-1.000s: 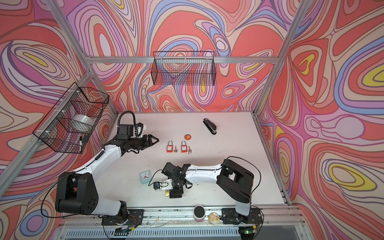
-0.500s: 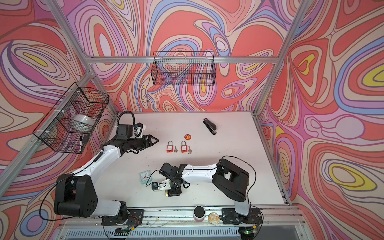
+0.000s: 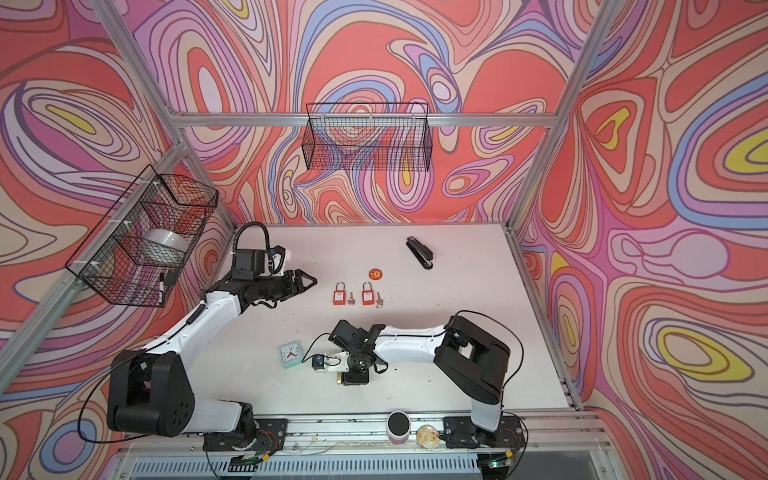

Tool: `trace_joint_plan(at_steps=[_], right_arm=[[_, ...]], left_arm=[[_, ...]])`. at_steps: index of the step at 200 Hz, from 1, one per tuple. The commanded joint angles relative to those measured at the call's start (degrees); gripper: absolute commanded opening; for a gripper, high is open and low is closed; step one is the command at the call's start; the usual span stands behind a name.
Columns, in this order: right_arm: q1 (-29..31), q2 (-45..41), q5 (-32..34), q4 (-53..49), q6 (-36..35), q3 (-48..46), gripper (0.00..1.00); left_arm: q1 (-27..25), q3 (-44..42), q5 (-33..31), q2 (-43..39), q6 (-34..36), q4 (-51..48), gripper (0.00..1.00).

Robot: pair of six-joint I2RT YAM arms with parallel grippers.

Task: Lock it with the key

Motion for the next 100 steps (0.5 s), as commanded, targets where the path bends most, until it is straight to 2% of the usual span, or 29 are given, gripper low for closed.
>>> trace_joint_plan(at_steps=[1, 42, 71, 100], right_arm=[[-5.9, -7.6, 0.2, 4.3, 3.2, -1.5, 0.36], [-14.5, -14.1, 0.6, 7.5, 4.8, -3.1, 0.36], [-17.7, -15.0, -0.1, 10.9, 6.7, -2.3, 0.36], [-19.2, -14.4, -1.3, 13.5, 7.9, -0.6, 0.36]], left_arm=[[0.4, -0.4, 0.8, -1.2, 0.7, -0.4, 0.68], [0.4, -2.4, 2.9, -2.5, -2.0, 4.7, 0.66], [-0.5, -2.7, 9.4, -2.2, -3.4, 7.4, 0.63], [-3.5, -2.5, 14.8, -2.1, -1.6, 8.6, 0.62]])
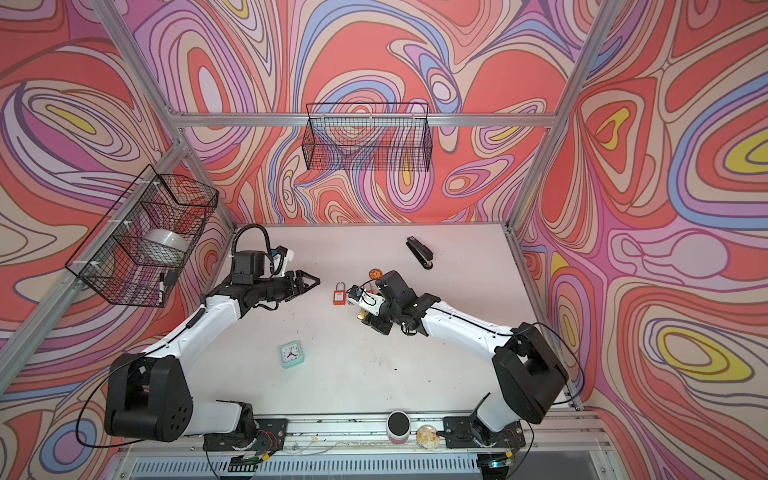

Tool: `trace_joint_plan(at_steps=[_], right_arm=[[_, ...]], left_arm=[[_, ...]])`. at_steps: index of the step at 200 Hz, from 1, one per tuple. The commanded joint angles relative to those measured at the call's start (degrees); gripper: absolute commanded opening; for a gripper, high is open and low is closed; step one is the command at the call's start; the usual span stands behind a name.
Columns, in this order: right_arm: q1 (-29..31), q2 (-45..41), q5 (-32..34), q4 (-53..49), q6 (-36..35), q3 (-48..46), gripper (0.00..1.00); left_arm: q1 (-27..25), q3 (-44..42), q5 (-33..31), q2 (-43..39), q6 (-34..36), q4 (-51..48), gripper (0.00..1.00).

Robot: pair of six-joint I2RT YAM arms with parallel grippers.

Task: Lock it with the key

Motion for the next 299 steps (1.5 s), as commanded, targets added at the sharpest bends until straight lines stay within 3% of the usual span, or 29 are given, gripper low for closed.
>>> trace_joint_plan(at_steps=[1, 74, 183, 212, 235, 244, 254, 271, 299], right_arm=[[-0.9, -0.1, -2.2, 5.2, 2.1, 1.9, 0.36], [-1.1, 2.6, -5.9, 5.8, 2.2, 7.5, 0.36], [-1.0, 4.2, -6.9, 9.6, 2.3, 11.1, 0.35], [-0.9, 4.8, -7.3, 9.6, 2.6, 11.6, 0.35], [-0.6, 4.8, -6.8, 9.6, 2.3, 11.2, 0.36], [-0.7, 4.6, -6.6, 9.6, 2.3, 11.0, 0.38], [-0.6, 4.4, -6.5, 9.7, 2.4, 10.7, 0.43], [-0.6, 3.8, -6.4, 9.5, 3.2, 10.4, 0.60], [-0.7, 1.7, -5.2, 10.1, 5.7, 8.7, 0.70]], left_arm=[[-2.4, 0.1, 6.8, -0.7, 0.8, 2.7, 0.62], [-9.3, -0.7, 9.9, 2.8, -3.6, 10.1, 0.55], [-11.9, 1.0, 9.7, 6.3, -4.4, 10.8, 0.38], [-12.0, 1.0, 9.8, 6.6, -5.2, 11.7, 0.25], [-11.9, 1.0, 9.9, 6.8, -5.9, 12.6, 0.06], [-12.0, 0.9, 9.7, 6.7, -6.2, 13.0, 0.00], [-11.9, 0.7, 9.4, 6.7, -6.4, 13.1, 0.00], [-12.0, 0.5, 8.9, 6.6, -6.4, 13.4, 0.00], [-11.9, 0.3, 7.5, 5.9, -6.3, 14.1, 0.00]])
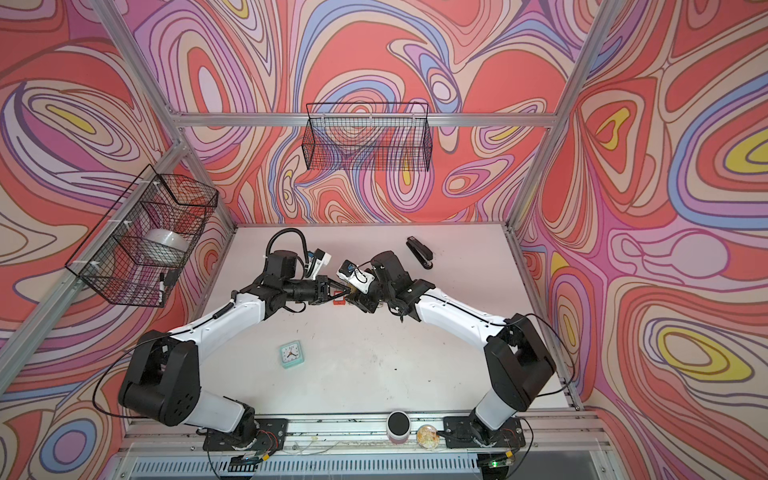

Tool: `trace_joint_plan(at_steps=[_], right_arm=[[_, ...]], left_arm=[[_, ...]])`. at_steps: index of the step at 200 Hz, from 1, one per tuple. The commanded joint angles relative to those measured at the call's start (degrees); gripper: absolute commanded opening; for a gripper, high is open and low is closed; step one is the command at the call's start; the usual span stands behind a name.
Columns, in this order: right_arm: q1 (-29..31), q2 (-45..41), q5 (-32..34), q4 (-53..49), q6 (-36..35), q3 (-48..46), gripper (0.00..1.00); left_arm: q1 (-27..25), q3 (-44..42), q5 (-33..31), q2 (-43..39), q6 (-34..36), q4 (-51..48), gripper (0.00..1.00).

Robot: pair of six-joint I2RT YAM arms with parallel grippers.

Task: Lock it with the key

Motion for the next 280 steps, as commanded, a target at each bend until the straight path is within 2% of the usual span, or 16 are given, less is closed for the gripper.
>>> trace_joint_plan(at_steps=[1, 19, 32, 57, 75, 94, 128, 136, 148, 169, 249, 264, 280], right_arm=[[0.1, -3.0, 0.2, 2.5, 2.9, -0.7, 0.70], [-0.7, -6.1, 0.4, 6.7, 6.7, -4.8, 0.74], [-2.6, -8.7, -1.1, 11.0, 12.1, -8.2, 0.75], [-7.9, -14.1, -6.8, 24.0, 27.2, -15.5, 0.77], [-11.4, -15.1, -9.3, 28.1, 39.9, -16.7, 0.84], [-14.2, -13.5, -15.2, 34.6, 51.6, -17.5, 0.83], [-15.6, -7.8, -20.0, 50.5, 67.7, -18.1, 0.79], [-15.5, -6.2, -20.8, 53.8, 70.3, -17.6, 0.78], [-15.5, -3.7, -21.9, 58.1, 74.1, -17.0, 0.74], [-15.3, -0.1, -23.1, 62.8, 77.4, -16.1, 0.72], [-10.6, 6.8, -24.2, 65.7, 77.9, -9.6, 0.70], [-10.0, 7.7, -24.7, 65.5, 77.9, -8.4, 0.67], [-9.6, 8.7, -25.2, 65.7, 78.6, -7.4, 0.59]], left_arm=[[-0.2, 0.2, -1.0, -0.5, 0.6, 2.7, 0.00], [-0.2, -1.3, -1.9, -2.2, -1.1, 7.5, 0.00], [-0.2, -3.0, -2.6, -3.8, -2.8, 12.6, 0.00], [0.2, -5.0, -3.9, -6.7, -4.2, 19.4, 0.00], [0.8, -6.6, -3.7, -7.9, -7.2, 26.0, 0.00], [2.2, -9.4, -1.8, -7.1, -14.9, 40.5, 0.00], [4.7, -13.1, -1.1, 1.3, -37.9, 77.2, 0.00], [4.7, -12.1, -0.5, 2.3, -40.3, 78.0, 0.00], [4.4, -11.5, 0.7, 1.9, -38.7, 77.8, 0.00], [4.4, -12.0, -0.6, -0.3, -36.2, 75.3, 0.00], [4.4, -11.6, -0.1, -0.9, -35.2, 72.9, 0.00], [4.4, -11.6, 0.0, -0.7, -35.3, 73.0, 0.00], [4.4, -11.4, 0.2, -0.6, -35.4, 73.1, 0.00]])
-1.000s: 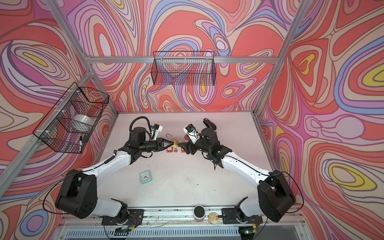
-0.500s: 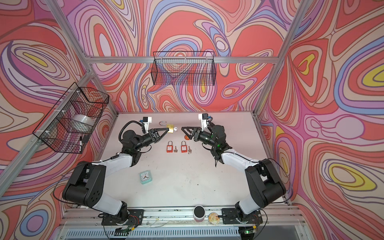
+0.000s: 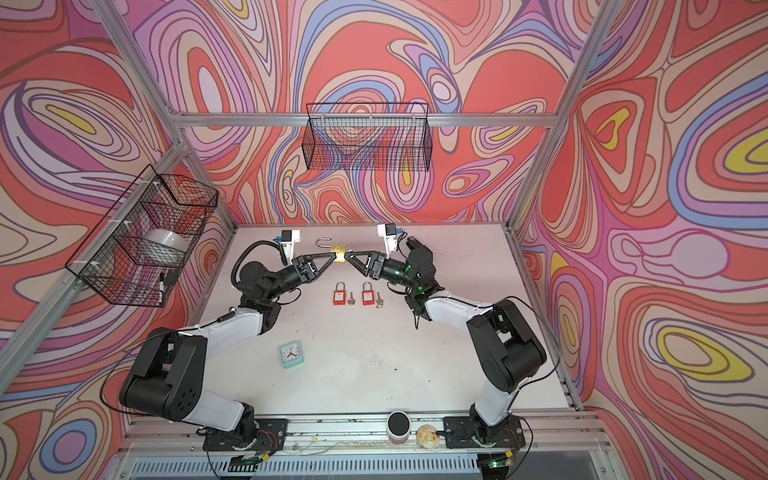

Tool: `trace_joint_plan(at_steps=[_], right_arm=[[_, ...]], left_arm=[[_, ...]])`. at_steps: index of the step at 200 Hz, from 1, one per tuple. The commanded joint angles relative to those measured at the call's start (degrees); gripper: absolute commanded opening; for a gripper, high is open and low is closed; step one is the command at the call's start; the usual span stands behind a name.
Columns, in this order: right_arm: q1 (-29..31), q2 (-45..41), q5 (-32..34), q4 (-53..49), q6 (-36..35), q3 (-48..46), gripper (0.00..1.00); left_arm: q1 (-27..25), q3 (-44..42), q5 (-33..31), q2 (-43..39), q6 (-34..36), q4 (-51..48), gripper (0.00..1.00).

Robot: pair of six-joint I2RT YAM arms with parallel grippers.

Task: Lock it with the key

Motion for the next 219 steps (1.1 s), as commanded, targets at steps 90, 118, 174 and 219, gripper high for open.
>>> trace_joint_plan(at_steps=[90, 118, 174, 219], right_arm=[[1.5, 6.2, -3.4, 4.4, 4.3, 5.9, 0.07], [1.5, 5.3, -2.8, 4.2, 3.6, 5.2, 0.00], [0.9, 2.0, -0.8, 1.9, 0.7, 3.0, 0.00], [-0.7, -0.7, -0.2, 1.7, 0.4, 0.4, 0.00]], left_arm=[[-0.2, 0.6, 1.6, -1.3, 0.2, 5.1, 0.00], [-0.1, 0.6, 1.6, -2.1, 2.6, 2.6, 0.27], [2.5, 0.5, 2.0, -5.6, 7.3, -6.0, 0.54], [4.7, -0.8, 3.3, -7.6, 7.6, -8.3, 0.55]])
